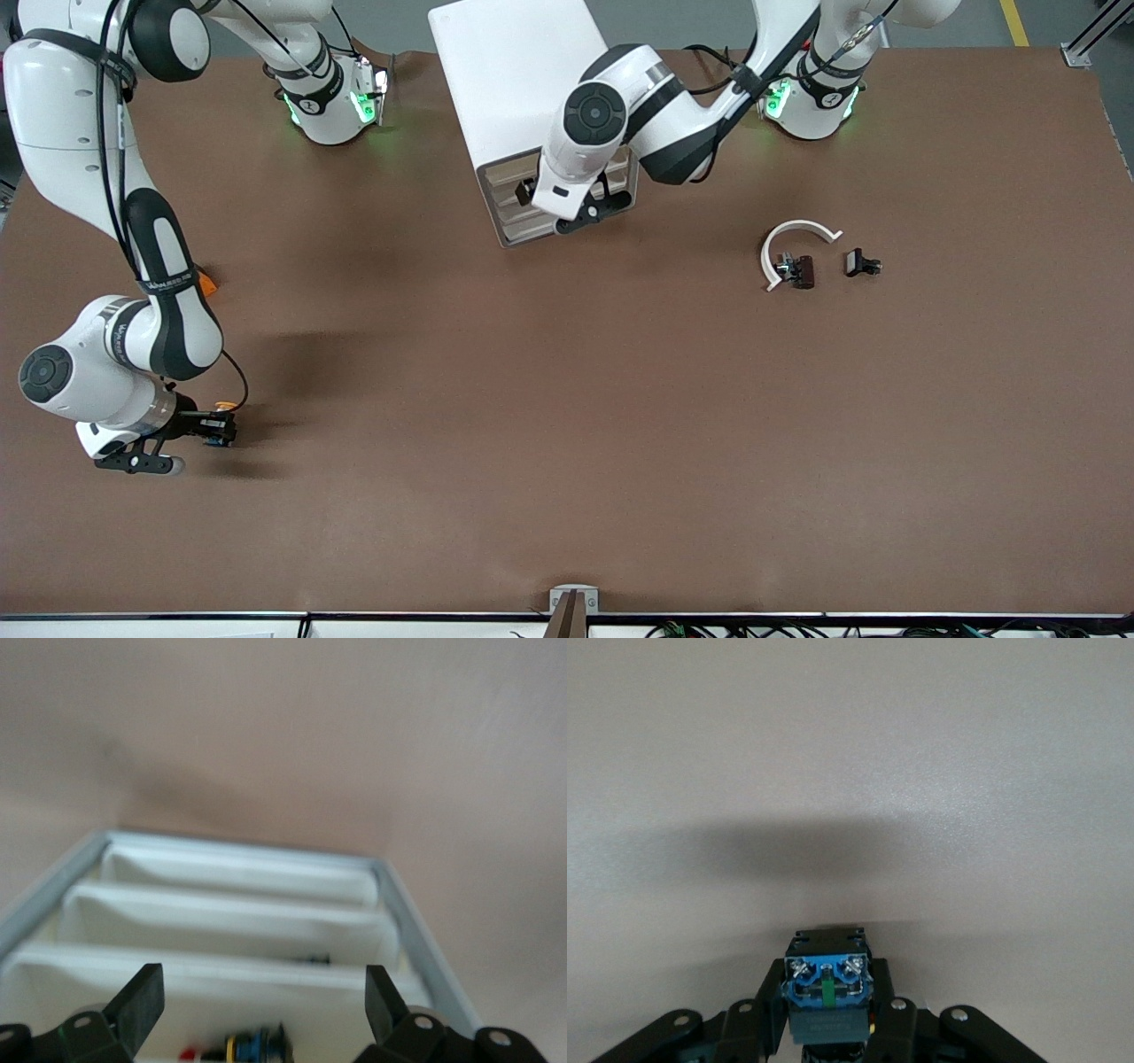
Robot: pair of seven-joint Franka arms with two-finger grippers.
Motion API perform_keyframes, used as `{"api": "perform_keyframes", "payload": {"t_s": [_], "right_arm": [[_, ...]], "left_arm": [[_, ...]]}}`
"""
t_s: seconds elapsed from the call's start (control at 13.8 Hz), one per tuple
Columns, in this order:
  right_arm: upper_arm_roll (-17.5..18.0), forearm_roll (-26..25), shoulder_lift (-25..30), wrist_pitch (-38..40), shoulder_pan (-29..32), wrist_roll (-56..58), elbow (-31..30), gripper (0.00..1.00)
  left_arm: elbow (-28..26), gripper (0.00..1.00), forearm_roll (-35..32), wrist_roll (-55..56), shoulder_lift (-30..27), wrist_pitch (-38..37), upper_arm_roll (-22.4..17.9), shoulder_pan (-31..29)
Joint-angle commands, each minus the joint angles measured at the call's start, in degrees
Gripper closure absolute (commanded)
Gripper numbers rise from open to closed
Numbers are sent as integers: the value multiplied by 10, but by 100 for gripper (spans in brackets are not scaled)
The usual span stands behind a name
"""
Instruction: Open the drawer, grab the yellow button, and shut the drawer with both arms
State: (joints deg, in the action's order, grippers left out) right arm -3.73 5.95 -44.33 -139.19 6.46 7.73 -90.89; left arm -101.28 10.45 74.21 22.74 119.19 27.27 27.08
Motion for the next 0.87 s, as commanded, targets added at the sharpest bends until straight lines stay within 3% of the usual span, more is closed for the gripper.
{"api": "perform_keyframes", "payload": {"t_s": [0.0, 0.07, 0.14, 0.43, 0.79], "right_arm": [[2, 12, -8, -8, 5, 6, 7, 100], [2, 12, -8, -8, 7, 6, 9, 40], [1, 11, -8, -8, 7, 8, 10, 0], [-2, 5, 1, 6, 8, 13, 20, 0], [-2, 4, 98, 175, 10, 14, 20, 0]], "left_arm": [[27, 0, -31, -19, 3, -4, 4, -39], [31, 0, -32, -37, -1, -4, 3, -54], [35, 0, -50, -66, -3, -4, 3, -75], [33, 0, -107, -172, -20, -4, 4, -145], [-14, 0, -111, -346, -84, -33, 7, -254]]}}
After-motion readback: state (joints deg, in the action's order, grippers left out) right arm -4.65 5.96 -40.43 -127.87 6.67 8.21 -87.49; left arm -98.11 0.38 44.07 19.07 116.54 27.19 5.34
